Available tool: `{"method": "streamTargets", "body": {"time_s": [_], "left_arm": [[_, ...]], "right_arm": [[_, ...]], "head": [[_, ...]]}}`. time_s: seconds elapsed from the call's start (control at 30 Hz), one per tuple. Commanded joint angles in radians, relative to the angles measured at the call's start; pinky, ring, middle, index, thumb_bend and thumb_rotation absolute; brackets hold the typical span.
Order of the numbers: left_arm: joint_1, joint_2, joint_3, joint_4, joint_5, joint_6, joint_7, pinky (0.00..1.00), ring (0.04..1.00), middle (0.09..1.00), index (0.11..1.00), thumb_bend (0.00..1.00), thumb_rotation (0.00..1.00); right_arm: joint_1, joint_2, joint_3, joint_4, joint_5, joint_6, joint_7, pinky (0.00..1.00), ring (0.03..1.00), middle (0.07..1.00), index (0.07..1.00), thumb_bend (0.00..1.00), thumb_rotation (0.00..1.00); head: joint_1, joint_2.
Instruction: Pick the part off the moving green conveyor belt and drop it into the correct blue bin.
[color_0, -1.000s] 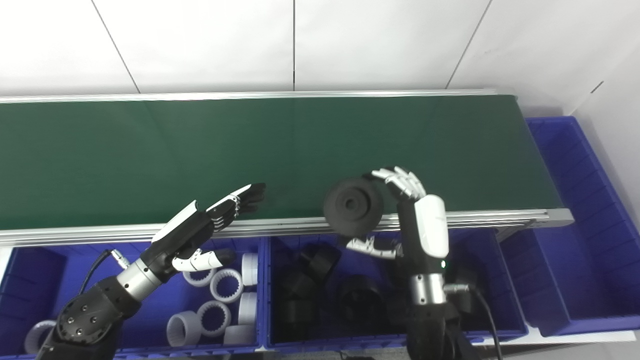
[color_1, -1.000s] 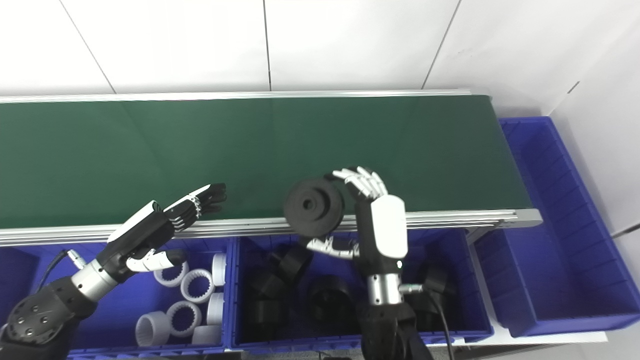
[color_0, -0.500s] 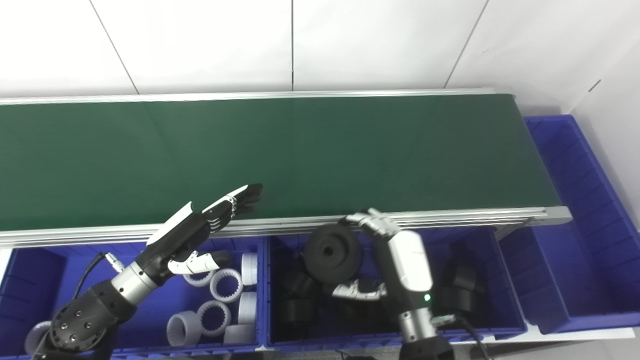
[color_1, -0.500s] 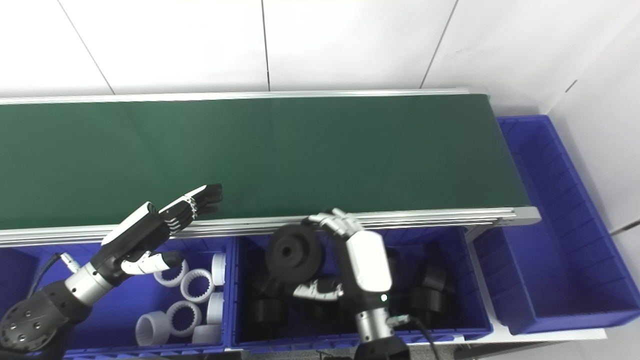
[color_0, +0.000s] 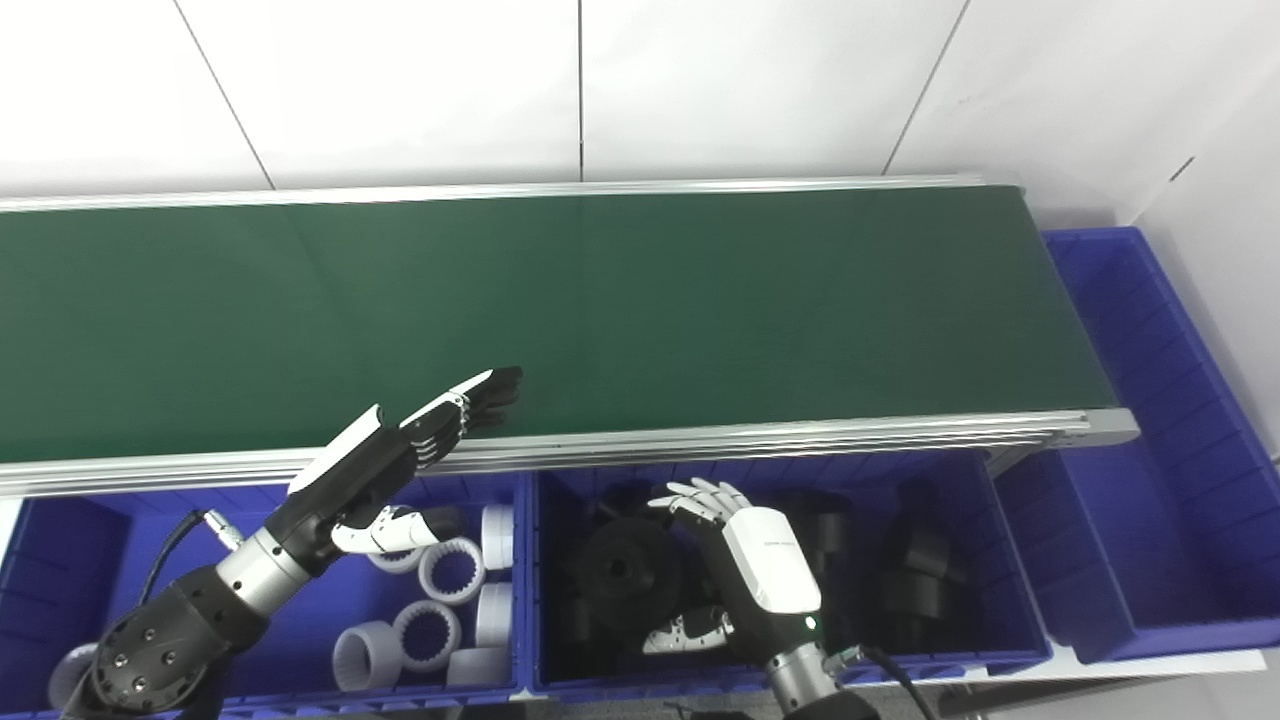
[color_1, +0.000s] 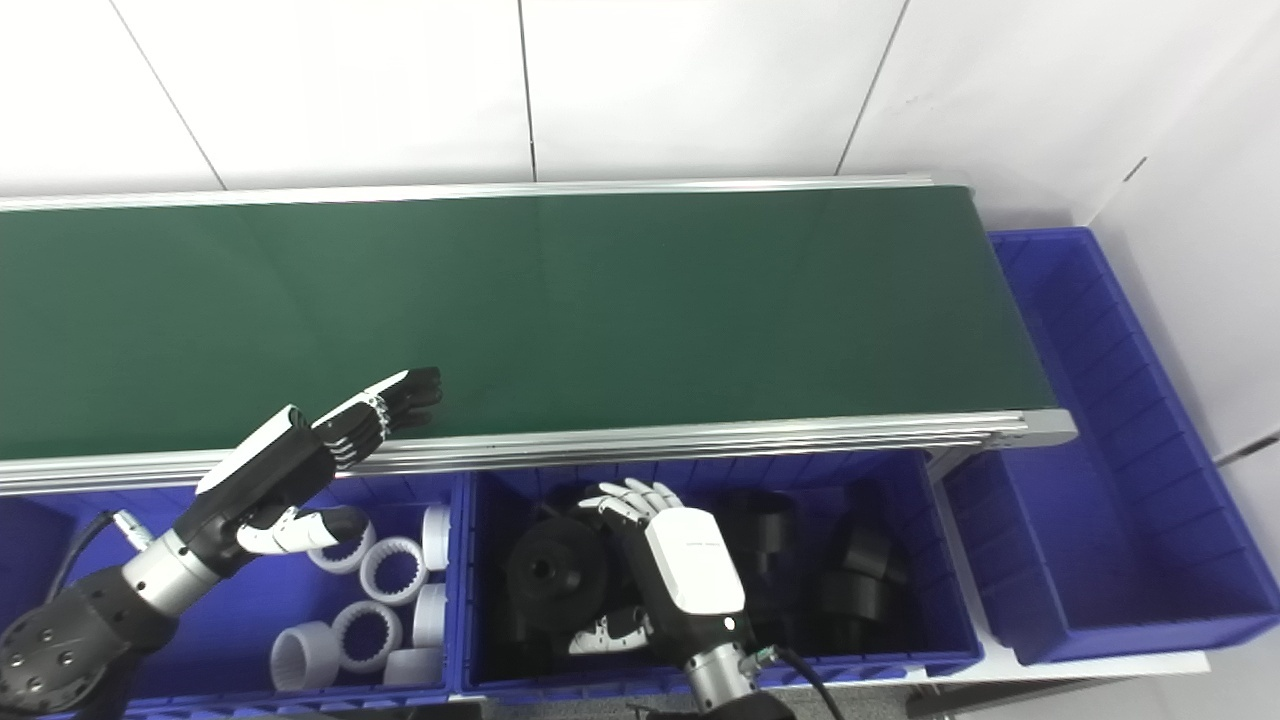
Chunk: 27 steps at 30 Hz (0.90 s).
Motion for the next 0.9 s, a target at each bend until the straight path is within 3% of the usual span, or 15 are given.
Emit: {"method": "streamTargets", "body": {"time_s": [0.0, 0.2, 0.47, 0.67, 0.77, 0.87], "left_arm": [[0.005, 0.011, 0.01, -0.041, -0.017, -0.002, 0.019, 0.93, 0.969, 0.983, 0.957, 0.48, 0.67], [0.023, 0.01, 0.01, -0.055, -0.008, 0.0, 0.03, 0.93, 0.968, 0.983, 0.956, 0.49, 0.69], [0.04, 0.006, 0.007, -0.051, 0.004, -0.014, 0.041, 0.93, 0.964, 0.98, 0.955, 0.49, 0.69], [0.064, 0.001, 0.005, -0.031, -0.003, -0.028, 0.048, 0.93, 0.967, 0.98, 0.955, 0.49, 0.66], [0.083, -0.006, 0.006, -0.029, 0.001, -0.034, 0.056, 0.93, 0.962, 0.973, 0.948, 0.49, 0.66], [0.103, -0.008, 0.008, -0.022, 0.007, -0.058, 0.058, 0.93, 0.962, 0.974, 0.949, 0.49, 0.66]], "right_arm": [[-0.016, 0.009, -0.007, -0.015, 0.003, 0.007, 0.006, 0.91, 0.887, 0.83, 0.674, 0.89, 0.24], [-0.016, 0.008, -0.015, -0.022, 0.006, 0.008, 0.033, 0.89, 0.88, 0.841, 0.706, 0.89, 0.29], [-0.003, 0.002, -0.02, -0.057, 0.063, -0.033, 0.058, 0.78, 0.831, 0.838, 0.767, 0.87, 0.3], [0.019, -0.034, -0.003, -0.192, 0.3, -0.128, 0.198, 0.74, 0.824, 0.848, 0.824, 0.69, 0.44], [0.027, -0.044, 0.004, -0.253, 0.405, -0.154, 0.264, 0.78, 0.859, 0.902, 0.884, 0.6, 0.59], [0.024, -0.053, 0.008, -0.305, 0.468, -0.161, 0.322, 0.8, 0.88, 0.924, 0.903, 0.56, 0.66]], "head": [[0.003, -0.002], [0.008, -0.001], [0.031, -0.021], [0.047, -0.032], [0.051, -0.033], [0.059, -0.033]]}}
